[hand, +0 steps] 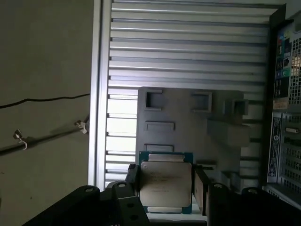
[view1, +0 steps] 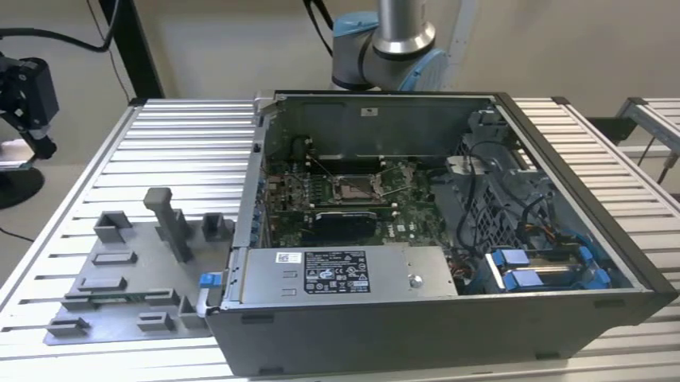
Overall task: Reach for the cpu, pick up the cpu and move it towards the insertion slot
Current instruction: 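Pick up the cpu and move it towards the insertion slot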
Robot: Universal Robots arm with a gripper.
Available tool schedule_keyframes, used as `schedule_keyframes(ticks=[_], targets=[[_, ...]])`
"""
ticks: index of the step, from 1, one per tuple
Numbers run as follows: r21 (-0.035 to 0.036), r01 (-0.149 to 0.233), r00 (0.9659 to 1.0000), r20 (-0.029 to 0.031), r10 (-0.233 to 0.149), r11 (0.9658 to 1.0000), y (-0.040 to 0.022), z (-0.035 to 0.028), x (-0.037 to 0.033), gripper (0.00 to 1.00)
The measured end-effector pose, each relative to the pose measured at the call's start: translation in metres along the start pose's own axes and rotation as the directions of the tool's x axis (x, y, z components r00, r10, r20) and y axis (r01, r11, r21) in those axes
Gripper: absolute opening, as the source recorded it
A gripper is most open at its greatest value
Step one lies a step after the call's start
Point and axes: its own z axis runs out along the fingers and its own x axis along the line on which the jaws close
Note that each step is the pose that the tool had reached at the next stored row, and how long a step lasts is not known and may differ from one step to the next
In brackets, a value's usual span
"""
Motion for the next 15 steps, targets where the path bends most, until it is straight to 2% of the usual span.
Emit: schedule_keyframes(ticks=[2, 12, 15], targets=[[0.0000, 0.000, 1.0000, 0.0000, 0.000, 1.0000, 0.0002, -0.0043, 0.0000, 0.00], [-0.0009, 0.000, 1.0000, 0.0001, 0.000, 1.0000, 0.0002, -0.0045, -0.0003, 0.00], [-0.0009, 0.000, 1.0000, -0.0003, 0.000, 1.0000, 0.0001, -0.0045, -0.0047, 0.00]])
